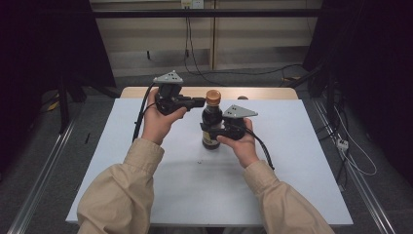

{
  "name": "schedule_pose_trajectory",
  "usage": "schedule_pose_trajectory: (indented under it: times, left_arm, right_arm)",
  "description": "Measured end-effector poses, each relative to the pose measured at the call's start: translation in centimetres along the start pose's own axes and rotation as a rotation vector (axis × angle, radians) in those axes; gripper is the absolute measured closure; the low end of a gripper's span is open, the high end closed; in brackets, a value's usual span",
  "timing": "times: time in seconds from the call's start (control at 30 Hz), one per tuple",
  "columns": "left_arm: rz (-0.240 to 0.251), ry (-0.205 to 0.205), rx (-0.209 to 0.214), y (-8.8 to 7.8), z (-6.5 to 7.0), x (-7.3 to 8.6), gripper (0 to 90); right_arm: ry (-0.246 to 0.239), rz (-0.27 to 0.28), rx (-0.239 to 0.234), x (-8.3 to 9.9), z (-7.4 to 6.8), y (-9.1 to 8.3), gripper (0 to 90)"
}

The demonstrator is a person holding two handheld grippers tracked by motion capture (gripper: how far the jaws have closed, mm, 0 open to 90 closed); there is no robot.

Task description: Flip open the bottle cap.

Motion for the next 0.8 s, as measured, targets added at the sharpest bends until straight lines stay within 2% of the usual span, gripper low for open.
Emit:
schedule_pose_trajectory:
  times: [0.07, 0.13, 0.23, 0.33, 0.4, 0.47, 0.53, 0.7, 0.8]
  left_arm:
    - [-0.003, -0.005, -0.001, 0.0, -0.1, 0.0, 90.0]
    - [-0.008, -0.004, 0.0, 0.0, -0.1, 0.1, 90.0]
    - [-0.003, -0.006, 0.0, -0.1, -0.1, 0.0, 90.0]
    - [-0.008, -0.005, -0.002, -0.1, -0.2, 0.0, 90.0]
    - [-0.01, -0.007, -0.003, 0.0, -0.2, 0.1, 90.0]
    - [-0.012, -0.007, -0.001, 0.0, -0.1, 0.0, 90.0]
    - [-0.009, -0.005, -0.002, 0.1, -0.1, 0.0, 90.0]
    - [-0.021, 0.004, 0.0, 0.2, 0.1, -0.3, 90.0]
    - [-0.026, 0.005, -0.001, 0.2, 0.1, -0.2, 90.0]
  right_arm:
    - [0.024, -0.005, 0.002, -0.1, 0.0, -0.1, 28.1]
    - [0.016, -0.009, 0.006, -0.1, 0.0, -0.1, 27.8]
    - [0.036, 0.001, 0.001, -0.3, 0.0, -0.3, 25.7]
    - [0.026, 0.006, 0.007, -0.7, -0.1, -0.6, 23.8]
    - [0.039, 0.006, 0.007, -0.9, -0.1, -0.7, 22.0]
    - [0.062, 0.03, 0.01, -1.2, 0.1, -1.0, 20.5]
    - [0.063, 0.032, 0.01, -1.6, 0.2, -1.2, 19.9]
    - [0.071, 0.037, -0.005, -1.9, 0.1, -1.2, 24.6]
    - [0.058, 0.038, -0.006, -1.9, 0.1, -1.2, 25.2]
Point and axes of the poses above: each handheld gripper's, and its own axes: y roughly forward along the jaws, x roughly out of its underside, z roughly to its right, the point moved 5 cm from there along y, roughly forward along the jaws, and after that the axes turned 6 degrees about x, right-handed, at the moved point
